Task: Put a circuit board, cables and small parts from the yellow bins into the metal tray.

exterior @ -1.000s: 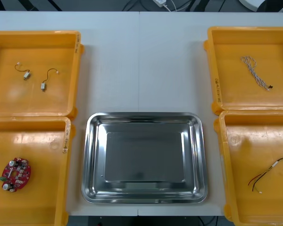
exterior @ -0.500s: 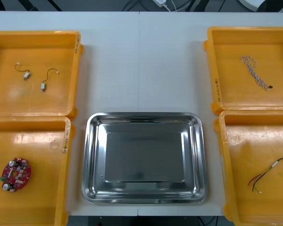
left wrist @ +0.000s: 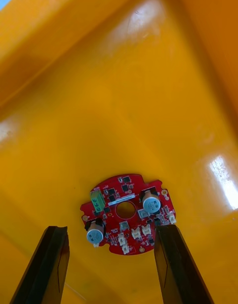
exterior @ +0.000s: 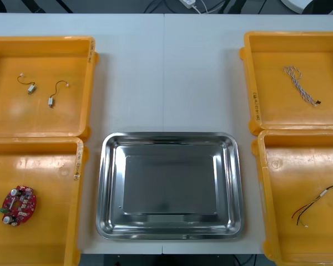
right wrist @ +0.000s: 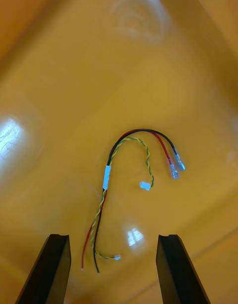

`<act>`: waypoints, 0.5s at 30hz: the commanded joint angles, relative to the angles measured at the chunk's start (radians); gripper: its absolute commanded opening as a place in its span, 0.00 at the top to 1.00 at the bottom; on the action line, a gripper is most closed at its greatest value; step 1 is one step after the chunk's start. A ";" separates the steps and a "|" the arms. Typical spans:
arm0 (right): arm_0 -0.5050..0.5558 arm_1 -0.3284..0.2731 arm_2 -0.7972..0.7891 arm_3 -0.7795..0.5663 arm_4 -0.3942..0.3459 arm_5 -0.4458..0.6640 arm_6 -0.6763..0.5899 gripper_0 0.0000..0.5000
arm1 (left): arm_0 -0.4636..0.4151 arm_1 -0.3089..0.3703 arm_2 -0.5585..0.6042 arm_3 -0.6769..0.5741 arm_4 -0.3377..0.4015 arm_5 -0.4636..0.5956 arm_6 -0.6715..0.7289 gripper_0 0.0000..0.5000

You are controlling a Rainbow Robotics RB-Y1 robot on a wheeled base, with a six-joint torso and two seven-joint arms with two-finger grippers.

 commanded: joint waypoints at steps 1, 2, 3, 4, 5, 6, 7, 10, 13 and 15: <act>0.020 0.012 0.008 -0.025 0.035 0.004 -0.162 0.00 | 0.030 -0.021 0.020 0.018 -0.027 -0.027 0.066 0.00; 0.020 0.012 0.017 -0.025 0.048 0.001 -0.194 0.00 | 0.030 -0.021 0.016 0.020 -0.031 -0.033 0.064 0.00; 0.020 0.012 0.021 -0.025 0.052 -0.001 -0.209 0.00 | 0.030 -0.022 0.013 0.021 -0.034 -0.036 0.064 0.00; 0.019 0.012 0.031 -0.025 0.061 -0.007 -0.240 0.00 | 0.030 -0.024 0.008 0.025 -0.041 -0.046 0.064 0.00; 0.020 0.012 0.035 -0.022 0.066 -0.013 -0.266 0.00 | 0.030 -0.025 0.000 0.029 -0.047 -0.053 0.061 0.00; 0.019 0.012 0.037 -0.020 0.066 -0.013 -0.278 0.00 | 0.032 -0.027 -0.003 0.031 -0.047 -0.056 0.061 0.00; 0.020 0.012 0.037 -0.016 0.064 -0.016 -0.289 0.00 | 0.030 -0.027 -0.010 0.037 -0.053 -0.064 0.060 0.00; 0.019 0.012 0.038 -0.006 0.061 -0.019 -0.278 0.00 | 0.032 -0.027 -0.032 0.044 -0.064 -0.079 0.060 0.00; 0.019 0.012 0.046 0.004 0.063 -0.040 -0.270 0.00 | 0.033 -0.028 -0.047 0.044 -0.076 -0.089 0.063 0.00; 0.019 0.012 0.063 0.013 0.072 -0.063 -0.266 0.00 | 0.033 -0.028 -0.059 0.044 -0.084 -0.092 0.066 0.00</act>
